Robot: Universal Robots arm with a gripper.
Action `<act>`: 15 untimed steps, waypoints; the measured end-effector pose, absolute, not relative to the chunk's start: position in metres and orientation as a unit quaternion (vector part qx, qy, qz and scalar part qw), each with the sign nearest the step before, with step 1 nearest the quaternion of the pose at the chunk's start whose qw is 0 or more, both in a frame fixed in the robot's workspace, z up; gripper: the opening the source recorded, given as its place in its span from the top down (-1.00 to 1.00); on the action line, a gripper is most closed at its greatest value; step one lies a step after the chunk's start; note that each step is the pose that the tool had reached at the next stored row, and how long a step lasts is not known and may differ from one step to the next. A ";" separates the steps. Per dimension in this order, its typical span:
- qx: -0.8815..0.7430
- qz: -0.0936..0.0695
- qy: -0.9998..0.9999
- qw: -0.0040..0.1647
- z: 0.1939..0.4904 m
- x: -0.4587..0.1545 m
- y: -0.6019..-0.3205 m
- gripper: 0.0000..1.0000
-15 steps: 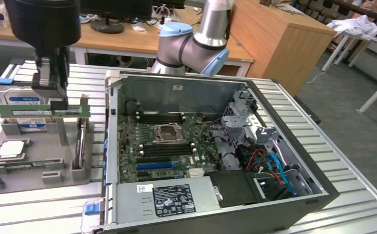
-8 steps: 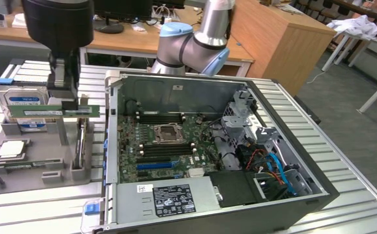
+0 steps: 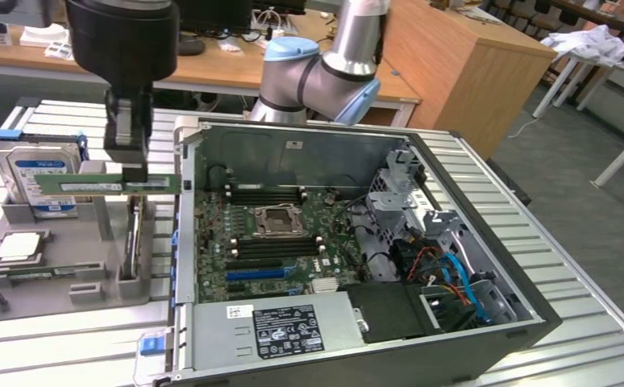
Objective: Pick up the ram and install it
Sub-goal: 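Pick up the ram and move it above insertion slot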
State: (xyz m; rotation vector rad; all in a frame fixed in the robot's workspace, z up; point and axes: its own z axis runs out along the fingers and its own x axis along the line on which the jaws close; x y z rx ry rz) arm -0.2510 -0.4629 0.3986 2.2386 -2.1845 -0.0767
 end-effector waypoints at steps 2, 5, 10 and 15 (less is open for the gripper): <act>0.715 -0.025 -0.698 0.006 0.399 -0.247 -0.463 0.76; 0.715 -0.025 -0.698 0.006 0.399 -0.240 -0.463 0.76; 0.715 -0.025 -0.698 0.006 0.399 -0.229 -0.463 0.76; 0.715 -0.025 -0.698 0.006 0.399 -0.217 -0.463 0.76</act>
